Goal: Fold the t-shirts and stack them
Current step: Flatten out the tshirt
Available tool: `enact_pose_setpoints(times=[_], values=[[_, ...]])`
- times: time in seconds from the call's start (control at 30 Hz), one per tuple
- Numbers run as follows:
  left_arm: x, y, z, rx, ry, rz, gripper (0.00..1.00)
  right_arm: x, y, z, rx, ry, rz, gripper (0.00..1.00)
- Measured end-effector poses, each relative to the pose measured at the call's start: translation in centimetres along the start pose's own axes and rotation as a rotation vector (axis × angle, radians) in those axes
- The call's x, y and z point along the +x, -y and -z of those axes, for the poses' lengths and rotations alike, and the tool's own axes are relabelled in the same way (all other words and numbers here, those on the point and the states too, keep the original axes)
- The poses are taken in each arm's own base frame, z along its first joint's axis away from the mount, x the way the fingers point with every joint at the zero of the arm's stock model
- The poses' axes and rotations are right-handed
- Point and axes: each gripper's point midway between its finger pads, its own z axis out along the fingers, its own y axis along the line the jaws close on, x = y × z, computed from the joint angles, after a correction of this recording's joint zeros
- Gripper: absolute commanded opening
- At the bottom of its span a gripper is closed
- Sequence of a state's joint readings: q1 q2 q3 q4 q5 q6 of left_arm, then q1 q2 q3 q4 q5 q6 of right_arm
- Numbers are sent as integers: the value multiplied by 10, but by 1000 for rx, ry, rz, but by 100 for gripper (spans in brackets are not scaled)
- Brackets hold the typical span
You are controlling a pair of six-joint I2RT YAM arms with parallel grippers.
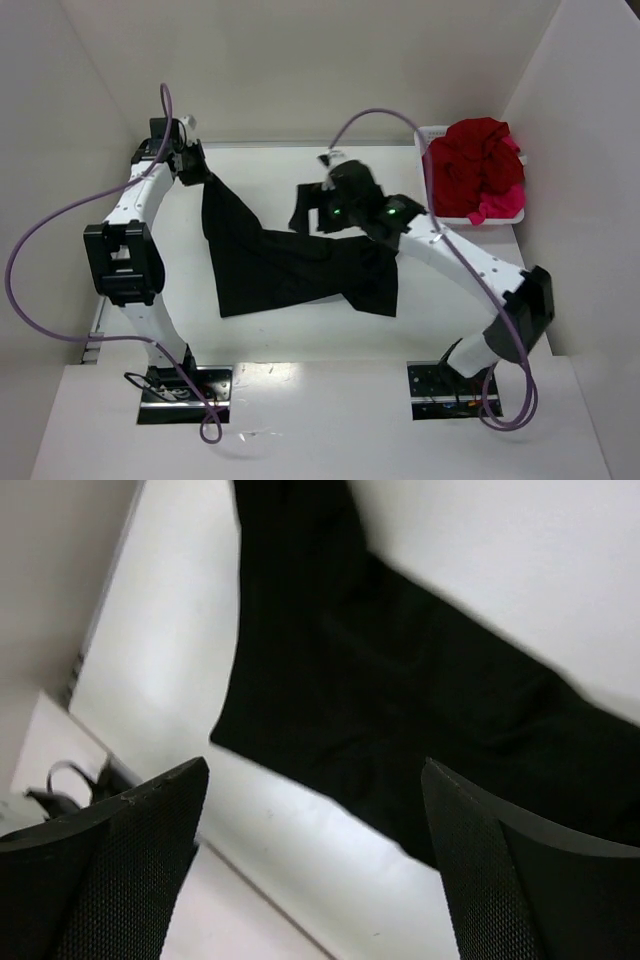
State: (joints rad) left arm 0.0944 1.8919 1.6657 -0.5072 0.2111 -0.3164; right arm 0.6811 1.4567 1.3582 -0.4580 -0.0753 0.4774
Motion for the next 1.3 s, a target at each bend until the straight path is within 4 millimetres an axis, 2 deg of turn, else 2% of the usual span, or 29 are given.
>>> enact_pose_setpoints(times=[0.07, 0.13, 0.2, 0.27, 0.33, 0.4, 0.5, 0.6, 0.77, 0.83, 0.9, 1.03, 1.17, 1.27, 1.3], values=[[4, -1, 3, -3, -2, 1, 0, 25, -32, -18, -28, -66, 50, 92], [8, -1, 6, -7, -1, 1, 0, 58, -45, -38, -3, -151, 84, 92], [11, -2, 10, -13, -1, 1, 0, 97, -43, -56, 55, -245, 115, 86], [12, -3, 14, -18, 3, 0, 0, 137, -37, -64, 118, -345, 146, 78], [13, -3, 17, -21, 9, -1, 0, 165, -30, -64, 171, -418, 169, 76], [16, -3, 20, -22, 10, -1, 0, 183, -30, -62, 206, -463, 186, 73], [18, -3, 22, -22, 12, -2, 0, 193, -33, -63, 241, -482, 201, 71], [19, -3, 23, -20, 16, -3, 0, 190, -45, -69, 255, -468, 207, 71], [17, -2, 25, -18, 25, -5, 0, 181, -65, -100, 282, -410, 228, 64], [16, -1, 27, -17, 30, -6, 0, 189, -61, -111, 329, -415, 246, 64], [15, -1, 27, -17, 34, -7, 0, 203, -47, -119, 388, -438, 272, 64], [16, -1, 27, -19, 34, -7, 0, 223, -18, -117, 496, -504, 318, 62], [16, -2, 28, -20, 35, -7, 0, 225, -14, -113, 524, -507, 317, 59], [16, -1, 28, -19, 39, -8, 0, 225, -13, -113, 535, -504, 308, 41], [16, -1, 28, -19, 39, -8, 0, 225, -13, -113, 537, -502, 306, 31]])
